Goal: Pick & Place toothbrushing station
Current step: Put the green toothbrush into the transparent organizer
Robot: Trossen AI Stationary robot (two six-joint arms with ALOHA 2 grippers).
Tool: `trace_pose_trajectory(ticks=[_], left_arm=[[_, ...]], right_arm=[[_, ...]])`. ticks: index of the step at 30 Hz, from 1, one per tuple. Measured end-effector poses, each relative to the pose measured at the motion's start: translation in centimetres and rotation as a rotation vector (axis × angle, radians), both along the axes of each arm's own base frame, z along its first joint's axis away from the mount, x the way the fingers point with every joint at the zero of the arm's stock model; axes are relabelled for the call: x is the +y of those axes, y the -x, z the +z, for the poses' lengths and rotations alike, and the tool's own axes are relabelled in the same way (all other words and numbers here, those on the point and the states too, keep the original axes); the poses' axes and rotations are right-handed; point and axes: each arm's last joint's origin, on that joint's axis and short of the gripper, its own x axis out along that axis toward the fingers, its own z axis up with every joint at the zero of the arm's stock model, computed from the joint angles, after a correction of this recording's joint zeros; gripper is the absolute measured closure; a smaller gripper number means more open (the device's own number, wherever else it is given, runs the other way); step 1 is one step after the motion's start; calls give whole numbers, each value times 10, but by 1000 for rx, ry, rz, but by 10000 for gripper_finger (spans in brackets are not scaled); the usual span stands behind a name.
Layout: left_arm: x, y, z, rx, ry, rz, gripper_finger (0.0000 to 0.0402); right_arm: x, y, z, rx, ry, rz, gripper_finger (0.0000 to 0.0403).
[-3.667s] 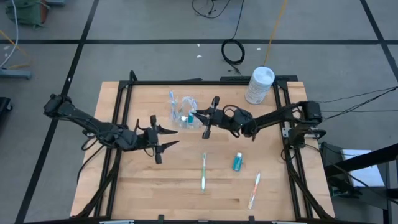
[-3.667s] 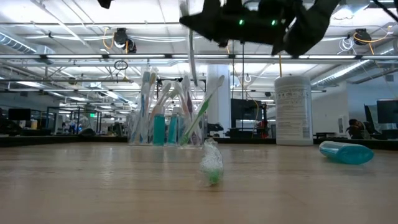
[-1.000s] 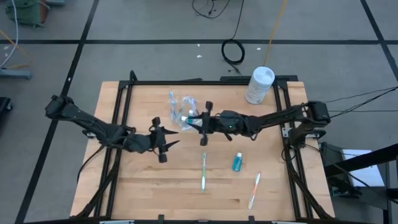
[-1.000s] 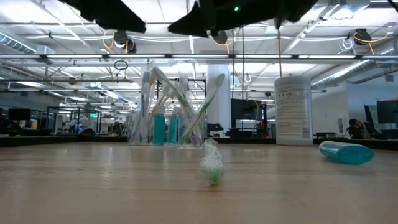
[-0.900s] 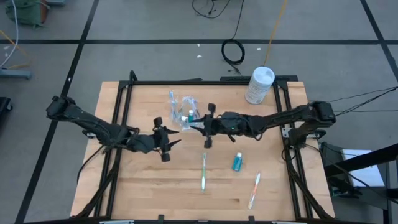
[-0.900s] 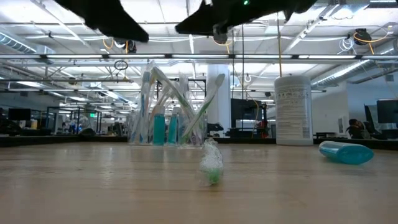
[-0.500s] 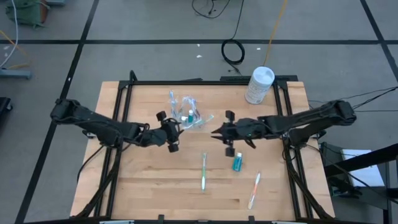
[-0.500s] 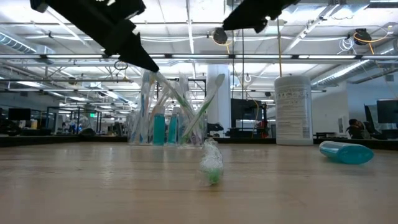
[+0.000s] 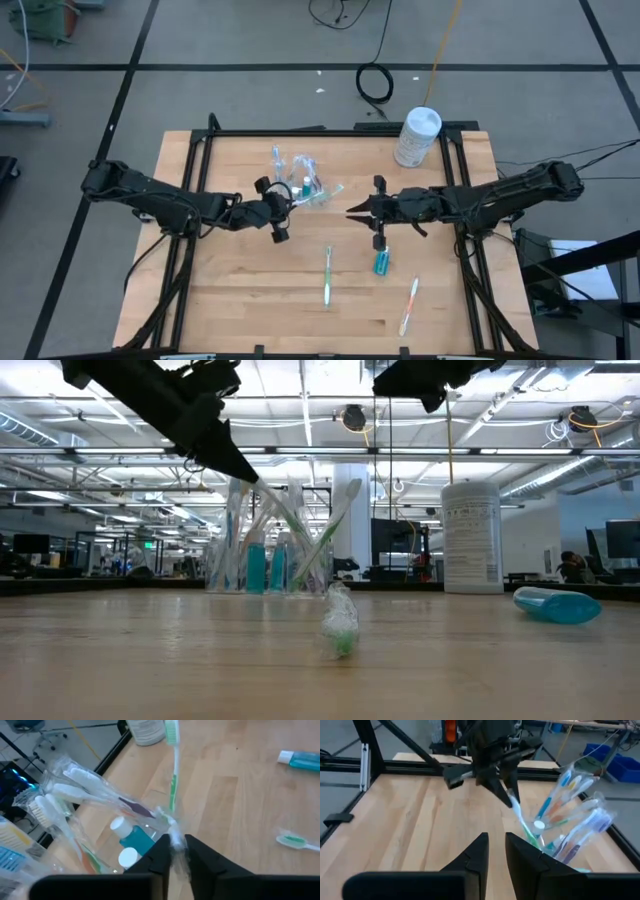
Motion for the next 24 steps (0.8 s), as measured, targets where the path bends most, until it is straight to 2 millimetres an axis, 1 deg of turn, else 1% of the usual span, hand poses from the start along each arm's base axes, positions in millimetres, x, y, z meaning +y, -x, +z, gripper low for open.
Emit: trace_pose_trajectory(ticks=[3, 6, 9, 13, 15, 18, 20, 22, 24], left_arm=[[2, -2, 3, -36, -5, 4, 376], [5, -6, 10, -95, -37, -8, 386], [10, -11, 17, -157, -48, -26, 378], [25, -16, 28, -109, 11, -106, 360], [34, -17, 39, -69, 74, -89, 358], [50, -15, 59, -6, 159, -12, 362], [59, -14, 76, 13, 206, 16, 365], [68, -12, 92, 11, 259, 17, 365], [76, -11, 103, 12, 319, -11, 366]], right_arm=[[0, 0, -3, 6, 2, 0, 349], [0, 0, -2, -2, 0, 0, 349], [0, 0, -2, 0, 1, 0, 349], [0, 0, -2, -4, 0, 0, 349], [0, 0, -2, -5, 0, 0, 349], [0, 0, -2, -5, 0, 0, 348], [0, 0, -2, -5, 0, 1, 348], [0, 0, -2, -5, 0, 1, 348], [0, 0, -2, -4, 0, 0, 348]])
